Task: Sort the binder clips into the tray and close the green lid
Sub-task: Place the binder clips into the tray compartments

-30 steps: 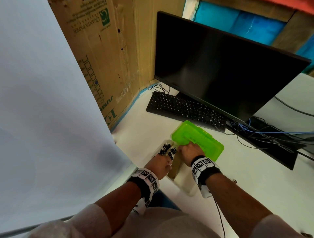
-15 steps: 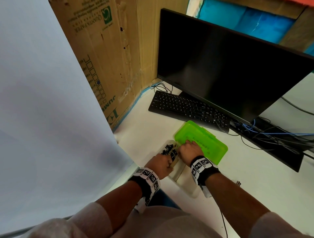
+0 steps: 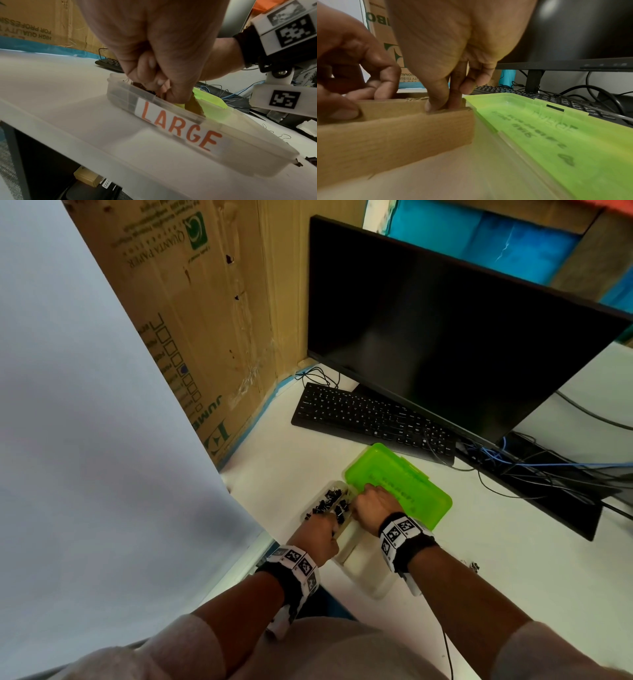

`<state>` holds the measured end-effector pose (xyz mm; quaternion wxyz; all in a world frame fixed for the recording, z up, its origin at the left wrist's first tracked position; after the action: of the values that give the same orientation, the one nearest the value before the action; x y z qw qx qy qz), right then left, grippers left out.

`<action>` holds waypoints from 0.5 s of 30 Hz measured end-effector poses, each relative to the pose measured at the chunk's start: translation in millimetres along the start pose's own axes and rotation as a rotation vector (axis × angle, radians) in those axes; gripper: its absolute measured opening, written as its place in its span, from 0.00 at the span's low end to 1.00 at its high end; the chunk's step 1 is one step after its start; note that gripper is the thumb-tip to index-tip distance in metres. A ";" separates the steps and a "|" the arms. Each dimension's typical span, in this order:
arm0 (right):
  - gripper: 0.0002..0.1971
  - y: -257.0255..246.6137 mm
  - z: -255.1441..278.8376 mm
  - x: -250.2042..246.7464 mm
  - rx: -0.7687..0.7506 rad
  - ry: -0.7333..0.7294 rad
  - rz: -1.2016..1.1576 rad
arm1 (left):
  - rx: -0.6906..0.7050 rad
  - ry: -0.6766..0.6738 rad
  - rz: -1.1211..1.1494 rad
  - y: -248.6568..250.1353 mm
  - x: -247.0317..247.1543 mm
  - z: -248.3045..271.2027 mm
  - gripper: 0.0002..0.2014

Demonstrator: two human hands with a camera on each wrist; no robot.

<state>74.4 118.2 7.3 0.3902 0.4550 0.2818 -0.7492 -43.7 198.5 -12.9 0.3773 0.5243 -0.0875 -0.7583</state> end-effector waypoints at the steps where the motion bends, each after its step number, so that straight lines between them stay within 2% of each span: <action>1: 0.10 0.2 0.1 0.1 -0.001 0.002 0.008 | -0.005 0.011 0.007 -0.7 0.5 0.7 0.11; 11: 0.09 2.4 -4.0 3.3 -0.014 0.025 0.041 | -0.023 0.041 0.021 -6.7 2.9 3.8 0.11; 15: 0.12 4.8 -3.3 7.5 -0.005 0.012 -0.001 | -0.030 0.038 0.023 -7.6 1.1 4.5 0.11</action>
<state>77.8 115.8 -1.2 0.3894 0.4585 0.2863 -0.7458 -51.4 201.9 -15.8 0.3952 0.5318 -0.0750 -0.7452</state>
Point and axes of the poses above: each hand's wrist, its own z-axis away from the middle knuckle, its own x-axis out of the palm, y = z × x, the point moved 3 cm from there along -z, towards the middle knuckle, and after that the axes turned 4 degrees about -y, right-handed, at the moved point
